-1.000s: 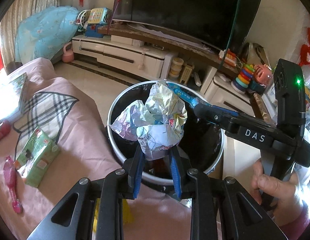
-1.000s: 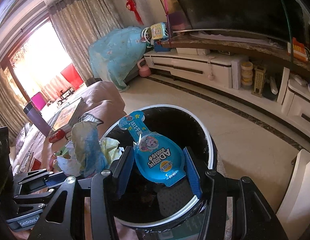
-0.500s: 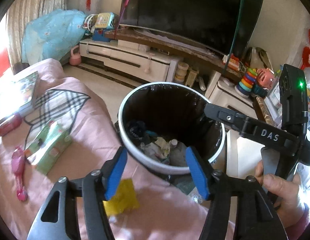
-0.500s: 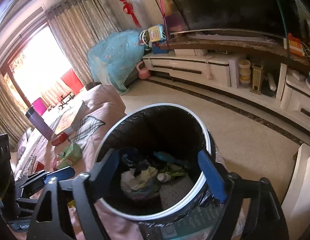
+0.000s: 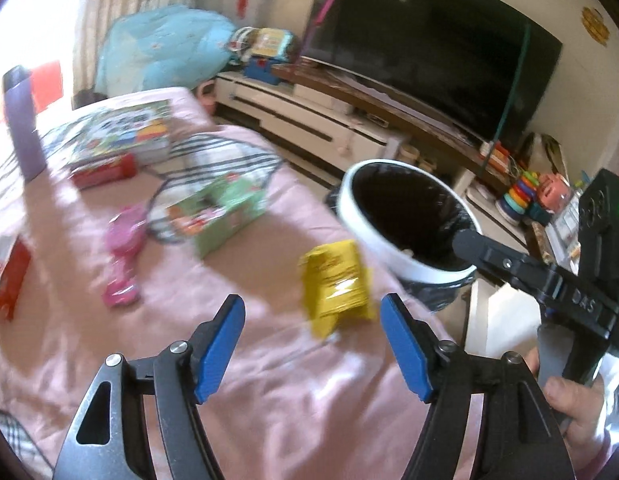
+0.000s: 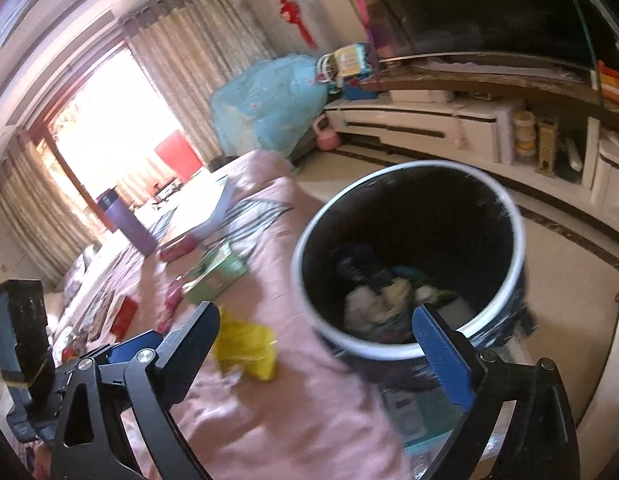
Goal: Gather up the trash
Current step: 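Grasp the pink hairbrush with the left tool while the right tool grasps the yellow wrapper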
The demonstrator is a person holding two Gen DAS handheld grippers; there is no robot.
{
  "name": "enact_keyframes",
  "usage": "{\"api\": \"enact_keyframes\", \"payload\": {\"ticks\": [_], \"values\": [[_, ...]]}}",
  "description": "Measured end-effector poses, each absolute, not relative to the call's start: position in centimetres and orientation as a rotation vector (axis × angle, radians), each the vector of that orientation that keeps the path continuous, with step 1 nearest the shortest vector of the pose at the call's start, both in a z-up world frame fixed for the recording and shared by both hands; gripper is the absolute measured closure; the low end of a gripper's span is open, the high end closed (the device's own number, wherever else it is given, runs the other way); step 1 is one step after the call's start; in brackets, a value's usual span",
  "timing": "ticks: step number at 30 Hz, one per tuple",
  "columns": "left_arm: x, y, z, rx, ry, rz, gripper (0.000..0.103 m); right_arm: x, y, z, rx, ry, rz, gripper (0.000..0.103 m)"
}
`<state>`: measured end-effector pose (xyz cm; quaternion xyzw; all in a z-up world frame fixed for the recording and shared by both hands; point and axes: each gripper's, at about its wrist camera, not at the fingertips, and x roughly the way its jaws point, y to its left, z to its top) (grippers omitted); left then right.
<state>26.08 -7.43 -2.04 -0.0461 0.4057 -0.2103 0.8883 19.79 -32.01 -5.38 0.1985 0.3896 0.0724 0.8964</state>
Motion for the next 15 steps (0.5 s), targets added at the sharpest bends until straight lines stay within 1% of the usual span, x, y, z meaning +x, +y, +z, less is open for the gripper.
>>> {"api": "enact_keyframes", "payload": {"ticks": [7, 15], "values": [[24.0, -2.4, -2.1, -0.154, 0.851, -0.370, 0.033, 19.6, -27.7, -6.0, 0.360, 0.826, 0.207, 0.005], [24.1, 1.5, -2.5, -0.207, 0.872, -0.307, 0.033, 19.6, -24.7, -6.8, 0.324, 0.835, 0.207, 0.005]]}}
